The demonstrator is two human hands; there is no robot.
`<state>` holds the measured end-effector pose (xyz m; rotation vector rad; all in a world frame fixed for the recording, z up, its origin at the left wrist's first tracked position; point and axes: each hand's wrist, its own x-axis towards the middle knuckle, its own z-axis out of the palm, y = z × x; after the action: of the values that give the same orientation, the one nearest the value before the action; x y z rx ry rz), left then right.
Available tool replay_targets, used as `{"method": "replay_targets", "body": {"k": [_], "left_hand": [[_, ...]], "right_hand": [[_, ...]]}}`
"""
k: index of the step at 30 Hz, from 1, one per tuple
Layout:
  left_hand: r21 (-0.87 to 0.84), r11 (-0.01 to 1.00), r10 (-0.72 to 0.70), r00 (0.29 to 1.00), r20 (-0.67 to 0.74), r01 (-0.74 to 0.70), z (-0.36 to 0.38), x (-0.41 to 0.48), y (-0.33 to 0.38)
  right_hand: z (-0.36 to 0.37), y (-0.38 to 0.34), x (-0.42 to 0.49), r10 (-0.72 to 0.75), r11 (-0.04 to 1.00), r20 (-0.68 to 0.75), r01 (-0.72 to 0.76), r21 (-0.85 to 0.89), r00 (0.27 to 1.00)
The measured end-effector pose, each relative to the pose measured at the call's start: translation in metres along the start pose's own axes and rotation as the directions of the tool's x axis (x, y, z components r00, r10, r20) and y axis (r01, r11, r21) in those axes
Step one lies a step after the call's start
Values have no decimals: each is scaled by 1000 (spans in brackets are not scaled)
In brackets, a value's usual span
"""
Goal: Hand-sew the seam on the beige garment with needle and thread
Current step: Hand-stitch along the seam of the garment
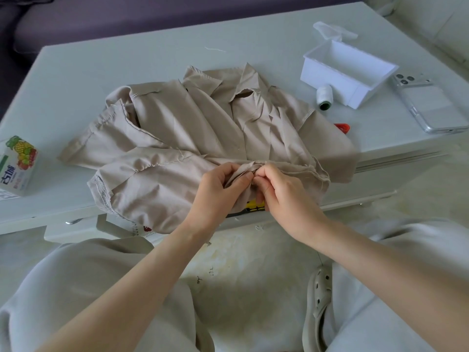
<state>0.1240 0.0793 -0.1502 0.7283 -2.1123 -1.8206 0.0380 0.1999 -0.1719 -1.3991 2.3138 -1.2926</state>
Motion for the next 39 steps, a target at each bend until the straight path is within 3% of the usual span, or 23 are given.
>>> {"method": "replay_targets", "body": {"k": [5, 12, 19, 23, 26, 31, 34, 37, 39], "left_hand": [[21, 999, -28, 999, -26, 29, -2, 0, 0], [44, 998, -39, 999, -20, 39, -1, 0, 0], [31, 999, 9, 1000, -17, -9, -1, -2, 0], [4, 1000, 29, 998, -57, -29, -2, -1, 2], [-89, 996, 15, 996, -91, -23, -3, 0, 5], [-106, 994, 24, 997, -75, -32, -4, 2, 4], [-81, 997, 8, 995, -104, -16, -5, 4, 2], [-8, 1000, -2, 991, -132, 1, -6, 8, -3], [41, 999, 0, 994, -113, 5, -5, 10, -7]], "right_hand": [[-1, -2, -2, 53, 998, 93, -57, 36, 994], [-3, 2, 1, 15, 1000, -3, -15, -3, 1000], [-2, 4, -4, -163, 958, 38, 168, -235, 986], [-2, 5, -10, -263, 908, 157, 299, -292, 952], [3, 7, -21, -305, 863, 319, 402, -306, 897], [14, 19, -41, -344, 674, 576, 622, -398, 742], [20, 26, -52, -251, 627, 680, 650, -429, 690], [27, 33, -65, -85, 604, 845, 702, -378, 529], [27, 33, -64, 26, 628, 874, 672, -393, 486]]}}
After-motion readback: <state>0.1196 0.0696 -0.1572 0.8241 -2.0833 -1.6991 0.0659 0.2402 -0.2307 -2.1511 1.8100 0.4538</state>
